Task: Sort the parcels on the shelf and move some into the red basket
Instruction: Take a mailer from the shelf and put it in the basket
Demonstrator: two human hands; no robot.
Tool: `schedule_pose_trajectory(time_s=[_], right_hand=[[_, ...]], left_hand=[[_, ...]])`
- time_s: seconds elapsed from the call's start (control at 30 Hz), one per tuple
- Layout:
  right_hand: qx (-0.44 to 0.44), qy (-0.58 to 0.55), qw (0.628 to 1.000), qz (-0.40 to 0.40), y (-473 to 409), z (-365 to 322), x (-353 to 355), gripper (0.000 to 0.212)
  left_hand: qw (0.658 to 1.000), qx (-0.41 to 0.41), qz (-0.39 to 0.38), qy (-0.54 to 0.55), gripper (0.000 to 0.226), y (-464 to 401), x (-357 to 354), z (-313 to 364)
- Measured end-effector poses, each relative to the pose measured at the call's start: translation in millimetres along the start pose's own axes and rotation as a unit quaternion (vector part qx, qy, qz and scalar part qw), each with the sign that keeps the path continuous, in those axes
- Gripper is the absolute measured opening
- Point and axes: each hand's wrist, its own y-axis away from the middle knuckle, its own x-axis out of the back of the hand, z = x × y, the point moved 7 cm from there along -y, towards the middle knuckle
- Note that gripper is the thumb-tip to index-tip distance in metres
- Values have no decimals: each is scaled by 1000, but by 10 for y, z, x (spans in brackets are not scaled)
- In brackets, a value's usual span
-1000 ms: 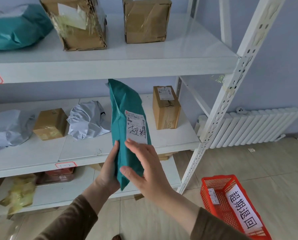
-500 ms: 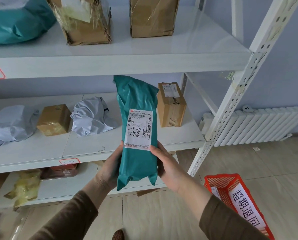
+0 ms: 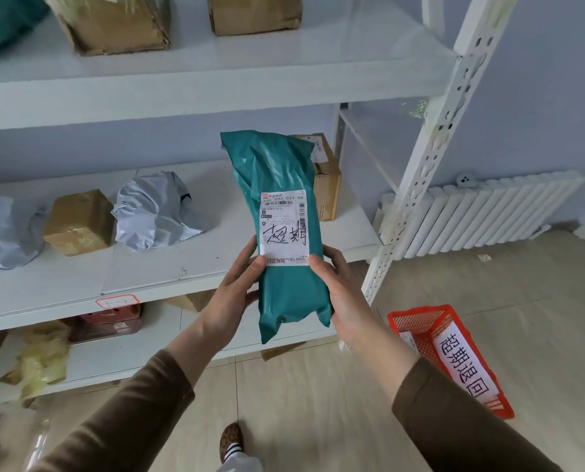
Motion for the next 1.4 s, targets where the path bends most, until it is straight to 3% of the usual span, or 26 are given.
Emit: schedule_pose_trajectory(time_s=[0.1,0.27,0.5,0.63,0.97,1.17,1.4], right_hand=[[5,3,999,37,153,-2,375,57],[24,4,996,83,484,-95,1000,39],[34,-10,980,194,751,-112,1711,54],[31,-2,971,237,934,-98,2130,59],[38,8,960,277,1441,-243,3475,45],[3,31,969,244,1637,-261,4567,42],[-41,13,966,253,1564,-216,5611,62]], left_hand=[[1000,4,-22,-10,60,19,-338,-99],[996,30,-77,-33,63,-21,-942,-298],[980,57,-180,-56,54,-279,-1655,-537],[967,94,-231,-62,68,-428,-2066,-789],[939,127,-314,-55,85,-611,-3556,-1352],[945,169,-279,-34,85,-663,-4522,-1911],[967,212,-139,14,54,-804,-5273,-2486]])
